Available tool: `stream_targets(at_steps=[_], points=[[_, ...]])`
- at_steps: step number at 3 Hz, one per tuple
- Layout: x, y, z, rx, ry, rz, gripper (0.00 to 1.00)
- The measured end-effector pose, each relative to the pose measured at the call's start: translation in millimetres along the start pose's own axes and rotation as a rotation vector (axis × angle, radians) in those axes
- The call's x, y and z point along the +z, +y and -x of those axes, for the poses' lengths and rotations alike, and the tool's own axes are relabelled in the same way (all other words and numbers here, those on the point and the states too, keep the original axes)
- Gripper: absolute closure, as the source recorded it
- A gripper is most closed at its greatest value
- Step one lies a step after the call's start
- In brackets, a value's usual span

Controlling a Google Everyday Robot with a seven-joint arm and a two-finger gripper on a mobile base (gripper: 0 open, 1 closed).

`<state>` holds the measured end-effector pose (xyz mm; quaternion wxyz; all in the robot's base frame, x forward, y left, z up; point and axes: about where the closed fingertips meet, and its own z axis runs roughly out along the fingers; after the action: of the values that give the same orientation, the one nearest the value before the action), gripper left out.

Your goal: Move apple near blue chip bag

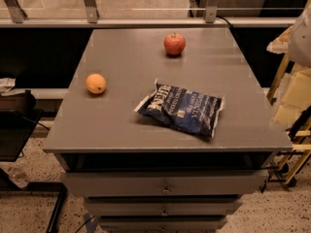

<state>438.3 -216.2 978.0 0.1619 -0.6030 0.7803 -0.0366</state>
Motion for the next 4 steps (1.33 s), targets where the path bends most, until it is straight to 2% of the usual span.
stream_targets(at_steps=[1,2,3,4], points=[[0,0,0,0.0,0.0,0.0,0.0],[22,-45,4,0.098,-0.123,-0.003,0.0],[54,-106,18,0.191,-0.302,-0.037,0.0],[90,-156,34,0.287,-0.439,-0.089,0.0]])
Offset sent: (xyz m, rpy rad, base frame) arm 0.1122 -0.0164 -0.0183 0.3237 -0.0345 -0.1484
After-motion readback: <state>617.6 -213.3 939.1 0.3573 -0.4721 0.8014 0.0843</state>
